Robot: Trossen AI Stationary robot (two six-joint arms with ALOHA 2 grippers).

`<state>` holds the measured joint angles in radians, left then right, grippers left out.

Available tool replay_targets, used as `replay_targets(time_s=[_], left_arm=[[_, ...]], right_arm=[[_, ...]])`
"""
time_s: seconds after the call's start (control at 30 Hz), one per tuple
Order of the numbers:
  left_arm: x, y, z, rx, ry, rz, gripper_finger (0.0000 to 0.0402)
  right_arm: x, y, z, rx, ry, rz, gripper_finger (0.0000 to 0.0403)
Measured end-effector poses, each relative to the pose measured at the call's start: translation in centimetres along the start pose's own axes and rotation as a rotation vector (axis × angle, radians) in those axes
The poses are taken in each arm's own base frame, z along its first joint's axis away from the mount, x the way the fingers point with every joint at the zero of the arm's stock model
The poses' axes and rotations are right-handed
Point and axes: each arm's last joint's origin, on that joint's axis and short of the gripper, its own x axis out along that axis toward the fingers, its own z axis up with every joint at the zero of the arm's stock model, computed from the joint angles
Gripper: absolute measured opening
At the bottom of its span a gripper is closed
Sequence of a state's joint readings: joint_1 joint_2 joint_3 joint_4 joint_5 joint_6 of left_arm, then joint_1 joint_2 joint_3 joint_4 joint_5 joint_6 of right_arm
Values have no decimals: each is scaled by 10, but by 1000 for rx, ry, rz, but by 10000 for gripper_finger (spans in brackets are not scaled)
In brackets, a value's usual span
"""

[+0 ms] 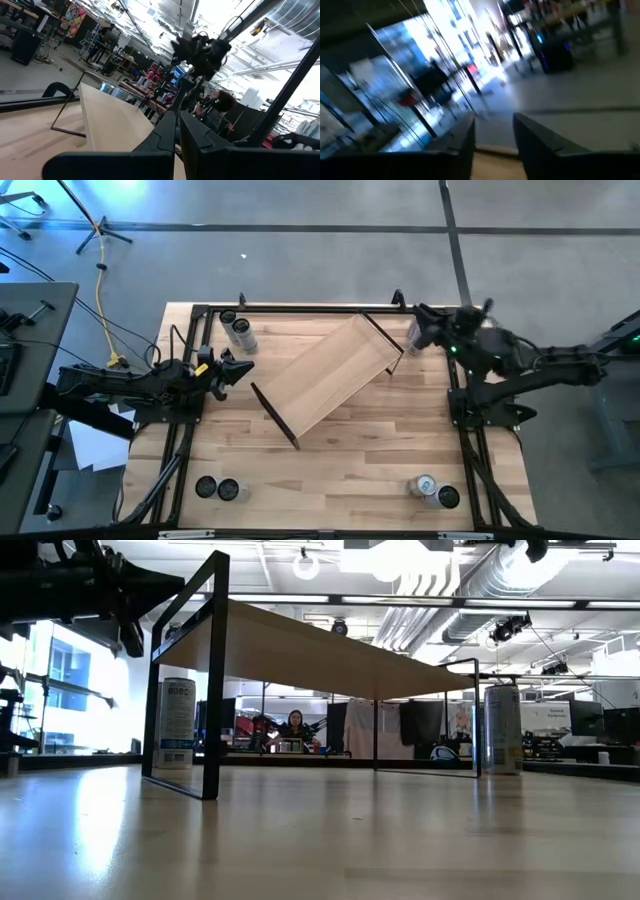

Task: Place canned beverage on shelf
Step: Put the top white-yellow soda can on the shelf

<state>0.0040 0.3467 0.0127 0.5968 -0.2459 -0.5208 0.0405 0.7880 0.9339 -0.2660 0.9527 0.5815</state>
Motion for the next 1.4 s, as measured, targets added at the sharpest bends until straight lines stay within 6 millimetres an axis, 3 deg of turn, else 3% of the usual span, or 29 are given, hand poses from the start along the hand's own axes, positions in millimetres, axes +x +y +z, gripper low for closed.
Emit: replay_targets(time_s=[0.23,0.43,0.8,1.07,1.4], left_arm=[[0,0,0,0,1,1,0],[0,0,0,1,1,1,0],[0,0,0,0,1,1,0],[0,0,0,1,2,1,0],[0,0,0,1,2,1,0]], right_arm=[[22,-25,3,1,347,-325,321],[45,-35,-5,-72,418,-499,391],[75,-67,-33,-110,635,-773,397],[86,-104,-51,-72,726,-822,397],[94,-116,-67,-61,706,-795,397]])
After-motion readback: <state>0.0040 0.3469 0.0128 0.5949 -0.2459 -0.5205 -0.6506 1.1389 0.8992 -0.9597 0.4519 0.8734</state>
